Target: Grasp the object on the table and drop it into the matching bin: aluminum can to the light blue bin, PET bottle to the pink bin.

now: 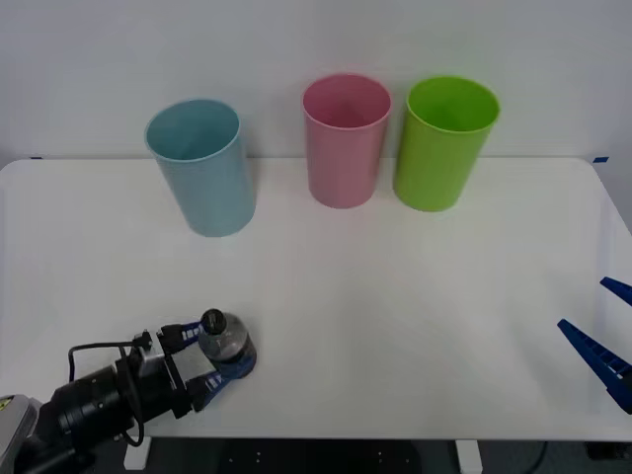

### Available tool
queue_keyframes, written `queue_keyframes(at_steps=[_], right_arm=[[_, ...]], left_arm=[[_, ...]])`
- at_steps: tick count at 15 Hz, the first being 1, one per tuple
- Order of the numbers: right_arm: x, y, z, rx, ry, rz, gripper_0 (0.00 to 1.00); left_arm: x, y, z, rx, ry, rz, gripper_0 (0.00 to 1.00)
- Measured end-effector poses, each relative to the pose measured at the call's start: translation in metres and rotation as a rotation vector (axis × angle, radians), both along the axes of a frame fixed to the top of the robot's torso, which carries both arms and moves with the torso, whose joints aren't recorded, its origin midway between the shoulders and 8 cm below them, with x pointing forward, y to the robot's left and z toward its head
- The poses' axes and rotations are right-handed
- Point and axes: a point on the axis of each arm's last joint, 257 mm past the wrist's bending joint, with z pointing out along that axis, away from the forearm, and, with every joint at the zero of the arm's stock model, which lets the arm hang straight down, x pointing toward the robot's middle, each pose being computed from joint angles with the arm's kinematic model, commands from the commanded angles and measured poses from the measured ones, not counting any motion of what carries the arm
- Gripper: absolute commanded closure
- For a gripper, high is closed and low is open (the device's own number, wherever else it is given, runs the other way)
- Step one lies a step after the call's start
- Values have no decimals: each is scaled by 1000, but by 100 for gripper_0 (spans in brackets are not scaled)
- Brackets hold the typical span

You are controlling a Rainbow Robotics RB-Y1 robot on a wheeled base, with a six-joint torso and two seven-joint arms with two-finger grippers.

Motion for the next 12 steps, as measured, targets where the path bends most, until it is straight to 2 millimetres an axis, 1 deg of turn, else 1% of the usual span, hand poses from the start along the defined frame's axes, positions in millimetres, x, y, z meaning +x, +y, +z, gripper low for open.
queue_keyframes(at_steps=[7,12], right_arm=[[0,0,0,0,0,0,0],[0,0,0,0,0,0,0]], left_arm=[[3,7,2,-2,-2,18,100],[10,23,12,-29,-13,62,100]])
